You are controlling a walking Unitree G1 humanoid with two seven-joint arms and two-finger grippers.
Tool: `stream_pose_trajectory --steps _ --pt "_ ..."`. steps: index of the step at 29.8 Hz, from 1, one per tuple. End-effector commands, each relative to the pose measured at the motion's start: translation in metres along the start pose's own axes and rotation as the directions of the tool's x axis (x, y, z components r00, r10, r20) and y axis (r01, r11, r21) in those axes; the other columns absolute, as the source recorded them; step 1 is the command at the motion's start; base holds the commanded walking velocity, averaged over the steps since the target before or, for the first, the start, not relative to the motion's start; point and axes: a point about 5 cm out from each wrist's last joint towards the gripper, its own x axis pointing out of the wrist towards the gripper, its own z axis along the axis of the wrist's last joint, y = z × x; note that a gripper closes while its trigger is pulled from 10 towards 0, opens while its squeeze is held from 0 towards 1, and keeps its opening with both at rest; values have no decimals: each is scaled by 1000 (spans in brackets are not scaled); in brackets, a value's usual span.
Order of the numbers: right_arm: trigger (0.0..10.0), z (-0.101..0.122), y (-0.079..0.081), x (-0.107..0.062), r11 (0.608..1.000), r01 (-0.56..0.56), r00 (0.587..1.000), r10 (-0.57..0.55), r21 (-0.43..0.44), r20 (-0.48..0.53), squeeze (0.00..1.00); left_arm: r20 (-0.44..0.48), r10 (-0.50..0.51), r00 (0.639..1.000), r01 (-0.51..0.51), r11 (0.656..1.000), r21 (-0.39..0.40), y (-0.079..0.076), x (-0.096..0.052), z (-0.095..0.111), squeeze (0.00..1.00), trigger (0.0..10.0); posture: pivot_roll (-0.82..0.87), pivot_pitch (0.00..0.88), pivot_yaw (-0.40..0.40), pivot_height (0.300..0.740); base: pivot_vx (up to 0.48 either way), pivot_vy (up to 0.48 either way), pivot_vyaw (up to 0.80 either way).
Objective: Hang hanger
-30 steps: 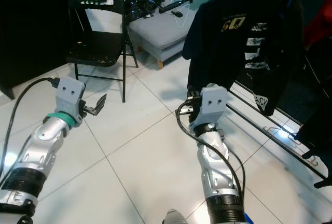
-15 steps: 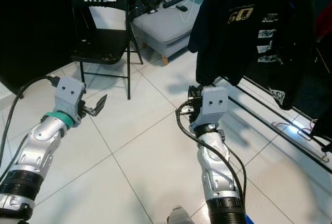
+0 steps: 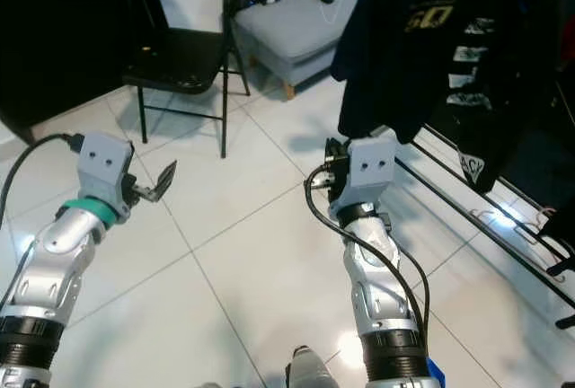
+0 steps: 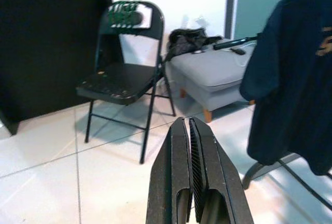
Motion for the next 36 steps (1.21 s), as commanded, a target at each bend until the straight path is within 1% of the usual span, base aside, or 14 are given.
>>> stream_pose_trajectory --steps 1,4,6,8,9,12,14,16,18,20,21,24,29,36 --pt "10000 -1 0 -3 1000 -9 1000 9 0 -17 0 -18 11 1000 -12 1000 -17 0 -3 -4 0 10000 -73 156 80 740 0 0 0" --pt "10000 1 -2 0 1000 -21 1000 21 -11 -15 0 -6 27 1000 -27 999 -30 -1 1 -1 0 10000 -78 150 68 740 0 0 0" --pt "10000 7 -4 7 999 -31 1000 31 -21 -2 0 20 49 999 -48 998 -45 1 8 8 0 10000 -81 153 59 740 0 0 0" --pt "10000 10 -4 8 999 -31 999 31 -22 6 0 30 53 998 -51 998 -48 2 10 12 0 10000 -81 153 59 740 0 0 0" --pt "10000 12 -3 7 999 -33 999 33 -20 13 0 33 56 998 -54 997 -48 4 9 15 0 10000 -88 172 65 740 0 0 0" --pt "10000 13 -1 7 999 -35 999 36 -19 17 0 33 59 998 -57 997 -48 7 9 16 0 10000 -81 174 60 740 0 0 0" --pt "10000 11 0 1 999 -39 999 40 -23 5 0 21 64 998 -63 997 -45 9 4 16 0 10000 -77 185 57 740 0 0 0" --pt "10000 11 0 1 999 -39 999 40 -23 5 0 21 64 998 -63 997 -45 9 4 16 0 10000 -77 185 57 740 0 0 0" --pt "10000 9 -2 -3 999 -48 999 47 -24 -9 0 24 75 997 -74 996 -40 8 -1 18 0 10000 -59 175 34 740 0 0 0" --pt "10000 7 -4 -3 1000 -28 999 28 1 -15 0 20 88 996 -87 995 -39 10 -4 18 0 10000 -41 165 34 740 0 0 0" --pt "10000 6 -5 -2 1000 -13 1000 13 20 -19 0 18 95 995 -94 995 -34 11 -6 18 0 10000 -33 155 35 740 0 0 0" --pt "10000 6 -4 0 1000 -7 1000 8 24 -18 0 15 101 995 -101 995 -27 14 -7 17 0 10000 -31 154 36 740 0 0 0" --pt "10000 9 6 10 999 -28 1000 28 38 3 0 4 113 994 -113 994 -10 21 -5 15 0 10000 -29 138 52 740 0 0 0" --pt "10000 8 3 13 999 -27 1000 26 32 2 0 6 104 995 -104 995 -9 19 0 19 0 10000 -17 119 55 740 0 0 0"
